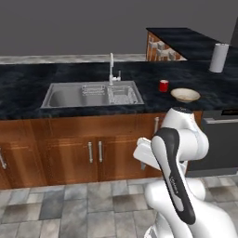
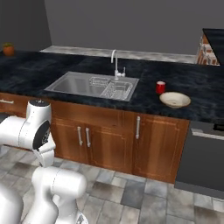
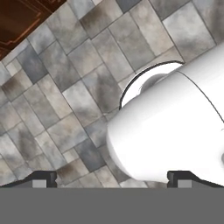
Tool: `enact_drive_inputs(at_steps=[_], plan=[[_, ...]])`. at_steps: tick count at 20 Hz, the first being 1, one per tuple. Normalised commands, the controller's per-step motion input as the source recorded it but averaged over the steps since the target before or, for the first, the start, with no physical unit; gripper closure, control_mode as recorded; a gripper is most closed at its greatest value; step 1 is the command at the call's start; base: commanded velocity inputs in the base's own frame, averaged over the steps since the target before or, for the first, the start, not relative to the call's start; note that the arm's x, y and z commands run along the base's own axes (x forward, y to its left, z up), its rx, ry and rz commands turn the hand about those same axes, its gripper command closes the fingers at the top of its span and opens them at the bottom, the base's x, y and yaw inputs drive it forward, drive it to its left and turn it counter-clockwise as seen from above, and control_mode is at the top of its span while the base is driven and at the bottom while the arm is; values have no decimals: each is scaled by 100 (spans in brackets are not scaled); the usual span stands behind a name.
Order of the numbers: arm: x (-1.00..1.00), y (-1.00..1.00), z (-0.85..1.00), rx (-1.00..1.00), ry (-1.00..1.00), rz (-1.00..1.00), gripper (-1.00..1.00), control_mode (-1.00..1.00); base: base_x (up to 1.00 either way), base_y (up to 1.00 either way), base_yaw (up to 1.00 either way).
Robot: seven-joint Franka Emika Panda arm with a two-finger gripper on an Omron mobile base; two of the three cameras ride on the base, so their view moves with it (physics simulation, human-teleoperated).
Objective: Clear the mugs and bowl far away from the sink.
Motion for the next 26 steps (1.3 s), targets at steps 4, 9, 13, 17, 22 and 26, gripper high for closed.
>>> enact_drive_inputs(at_steps=[4, 9, 13, 17, 22, 26], plan=[[0, 0, 0, 0, 0, 0, -100, 100, 0, -54, -1], [0, 0, 0, 0, 0, 0, -100, 100, 0, -72, 0], [0, 0, 0, 0, 0, 0, -100, 100, 0, -66, 0], [0, 0, 0, 0, 0, 0, -100, 100, 22, -44, 0], [0, 0, 0, 0, 0, 0, -100, 100, 49, -37, 0], [0, 0, 0, 0, 0, 0, -100, 100, 75, -37, -1]])
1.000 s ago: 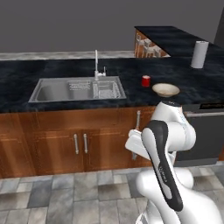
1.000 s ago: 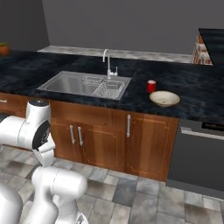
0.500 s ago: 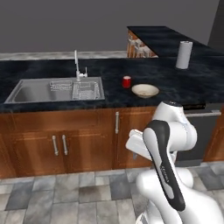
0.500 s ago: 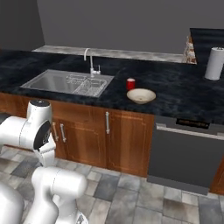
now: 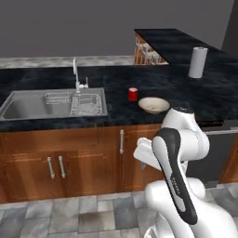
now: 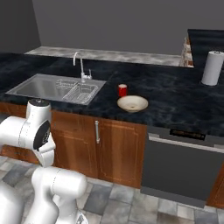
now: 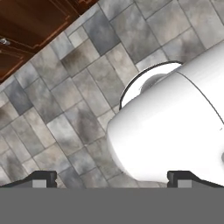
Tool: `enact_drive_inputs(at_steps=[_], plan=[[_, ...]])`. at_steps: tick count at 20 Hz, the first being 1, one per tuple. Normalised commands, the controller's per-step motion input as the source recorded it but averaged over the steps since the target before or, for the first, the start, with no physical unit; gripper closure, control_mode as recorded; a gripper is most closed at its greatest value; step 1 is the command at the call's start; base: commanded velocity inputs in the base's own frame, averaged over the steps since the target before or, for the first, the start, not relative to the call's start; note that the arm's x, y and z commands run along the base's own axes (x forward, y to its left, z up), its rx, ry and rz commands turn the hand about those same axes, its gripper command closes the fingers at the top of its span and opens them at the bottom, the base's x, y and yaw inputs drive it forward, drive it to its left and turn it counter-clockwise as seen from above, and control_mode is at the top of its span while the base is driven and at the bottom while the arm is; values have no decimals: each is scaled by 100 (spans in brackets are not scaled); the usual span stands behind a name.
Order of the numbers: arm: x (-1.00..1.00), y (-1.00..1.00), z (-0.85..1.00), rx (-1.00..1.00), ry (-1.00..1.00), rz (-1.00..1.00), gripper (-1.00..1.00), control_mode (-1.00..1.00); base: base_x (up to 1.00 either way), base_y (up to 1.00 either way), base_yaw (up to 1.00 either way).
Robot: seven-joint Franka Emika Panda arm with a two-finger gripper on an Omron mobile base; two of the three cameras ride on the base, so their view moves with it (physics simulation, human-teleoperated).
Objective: Clear the mugs and bowl far away from the sink.
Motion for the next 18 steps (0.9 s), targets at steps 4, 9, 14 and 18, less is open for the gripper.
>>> enact_drive_inputs(at_steps=[4, 9, 14, 18], plan=[[0, 0, 0, 0, 0, 0, -100, 100, 83, -36, -5], [0, 0, 0, 0, 0, 0, -100, 100, 84, -52, -5], [0, 0, 0, 0, 0, 0, -100, 100, 94, -67, -4], [0, 0, 0, 0, 0, 0, -100, 100, 86, -57, -5]])
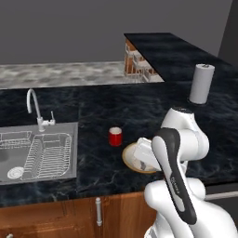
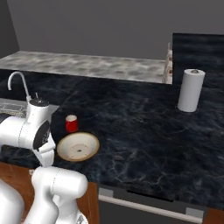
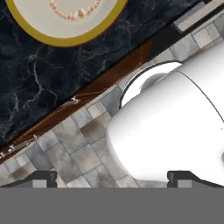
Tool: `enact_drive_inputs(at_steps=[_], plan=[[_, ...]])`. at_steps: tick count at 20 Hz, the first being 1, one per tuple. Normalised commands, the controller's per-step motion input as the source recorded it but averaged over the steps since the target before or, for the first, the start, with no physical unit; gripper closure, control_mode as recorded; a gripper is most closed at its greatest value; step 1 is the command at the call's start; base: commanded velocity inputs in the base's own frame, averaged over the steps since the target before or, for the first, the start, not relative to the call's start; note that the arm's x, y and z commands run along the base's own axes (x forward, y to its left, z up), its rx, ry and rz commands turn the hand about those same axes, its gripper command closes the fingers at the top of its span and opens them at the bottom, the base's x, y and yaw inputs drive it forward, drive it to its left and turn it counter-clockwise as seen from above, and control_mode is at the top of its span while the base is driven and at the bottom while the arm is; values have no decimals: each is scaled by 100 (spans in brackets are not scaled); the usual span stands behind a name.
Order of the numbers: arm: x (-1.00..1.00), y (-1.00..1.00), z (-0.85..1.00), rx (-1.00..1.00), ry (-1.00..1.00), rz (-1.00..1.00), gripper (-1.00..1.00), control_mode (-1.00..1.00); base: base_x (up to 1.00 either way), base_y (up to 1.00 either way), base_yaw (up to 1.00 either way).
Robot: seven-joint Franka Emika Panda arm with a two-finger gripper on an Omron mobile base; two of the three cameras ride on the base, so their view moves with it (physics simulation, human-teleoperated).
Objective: Clear the mugs and bowl far away from the sink.
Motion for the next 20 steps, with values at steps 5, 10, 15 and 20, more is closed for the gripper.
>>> enact_drive_inputs(at_steps=[5, 10, 15, 20], plan=[[0, 0, 0, 0, 0, 0, -100, 100, 48, -18, -1], [0, 0, 0, 0, 0, 0, -100, 100, 15, -1, 0], [0, 0, 0, 0, 0, 0, -100, 100, 0, 0, 0], [0, 0, 0, 0, 0, 0, -100, 100, 0, 0, 0]])
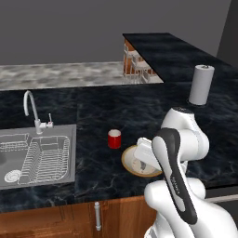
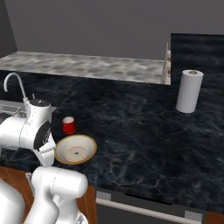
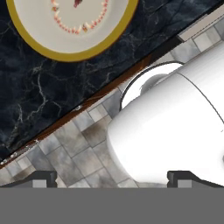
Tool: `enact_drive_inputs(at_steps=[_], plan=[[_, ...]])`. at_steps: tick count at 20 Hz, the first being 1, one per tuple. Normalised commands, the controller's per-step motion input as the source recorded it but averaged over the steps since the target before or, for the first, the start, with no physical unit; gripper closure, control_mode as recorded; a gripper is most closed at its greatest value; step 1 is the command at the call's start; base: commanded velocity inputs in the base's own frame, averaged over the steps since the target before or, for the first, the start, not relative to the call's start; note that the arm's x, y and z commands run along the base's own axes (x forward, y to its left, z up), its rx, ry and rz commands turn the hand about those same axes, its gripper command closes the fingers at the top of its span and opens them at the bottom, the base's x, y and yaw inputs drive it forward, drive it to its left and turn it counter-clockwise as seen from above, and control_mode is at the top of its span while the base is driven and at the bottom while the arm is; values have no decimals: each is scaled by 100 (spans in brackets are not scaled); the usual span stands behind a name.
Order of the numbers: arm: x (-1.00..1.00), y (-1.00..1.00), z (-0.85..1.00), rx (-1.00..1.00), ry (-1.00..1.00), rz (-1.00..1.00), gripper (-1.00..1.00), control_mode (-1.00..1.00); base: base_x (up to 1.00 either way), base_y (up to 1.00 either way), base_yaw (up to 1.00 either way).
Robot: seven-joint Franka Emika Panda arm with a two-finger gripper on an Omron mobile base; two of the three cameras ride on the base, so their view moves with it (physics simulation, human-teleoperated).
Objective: Clear the mugs and bowl far away from the sink.
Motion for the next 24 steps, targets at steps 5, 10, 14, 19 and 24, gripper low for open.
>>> enact_drive_inputs(at_steps=[5, 10, 14, 19, 24], plan=[[0, 0, 0, 0, 0, 0, -100, 100, 0, 0, 0], [0, 0, 0, 0, 0, 0, -100, 100, 0, 0, 0], [0, 0, 0, 0, 0, 0, -100, 100, 0, 0, 0], [0, -22, 0, 0, 0, 0, -100, -100, 0, 0, 0], [3, -50, 0, 1, 0, 0, -100, -100, 0, 0, 0]])
